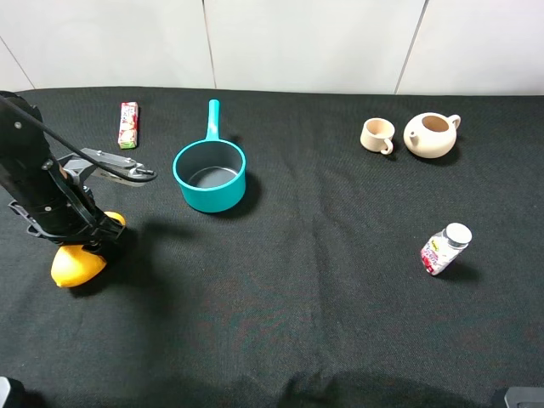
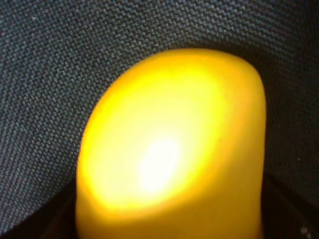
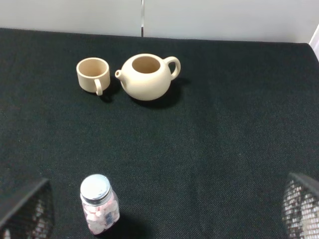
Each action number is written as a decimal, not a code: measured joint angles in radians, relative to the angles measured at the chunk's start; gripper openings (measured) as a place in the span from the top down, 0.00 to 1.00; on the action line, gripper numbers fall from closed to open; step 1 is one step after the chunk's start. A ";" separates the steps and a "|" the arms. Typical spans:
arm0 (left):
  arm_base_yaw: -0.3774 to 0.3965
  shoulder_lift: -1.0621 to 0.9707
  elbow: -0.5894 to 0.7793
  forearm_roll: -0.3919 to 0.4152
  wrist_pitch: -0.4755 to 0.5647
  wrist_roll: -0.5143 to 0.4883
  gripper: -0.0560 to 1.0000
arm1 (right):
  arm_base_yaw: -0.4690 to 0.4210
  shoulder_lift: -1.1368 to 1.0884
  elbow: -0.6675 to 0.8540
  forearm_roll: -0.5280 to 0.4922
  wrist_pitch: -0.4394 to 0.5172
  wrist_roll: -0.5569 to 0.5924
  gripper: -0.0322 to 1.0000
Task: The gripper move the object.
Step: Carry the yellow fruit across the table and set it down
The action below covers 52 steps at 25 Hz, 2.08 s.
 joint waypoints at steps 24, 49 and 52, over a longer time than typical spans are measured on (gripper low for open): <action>0.000 -0.080 0.000 -0.041 0.069 -0.003 0.29 | 0.000 0.000 0.000 0.000 0.000 0.000 0.30; 0.000 -0.291 -0.200 -0.049 0.493 -0.092 0.29 | 0.000 0.000 0.000 0.000 0.000 0.000 0.30; 0.000 -0.291 -0.235 -0.049 0.541 -0.092 0.29 | 0.000 0.000 0.000 0.000 0.000 0.000 0.30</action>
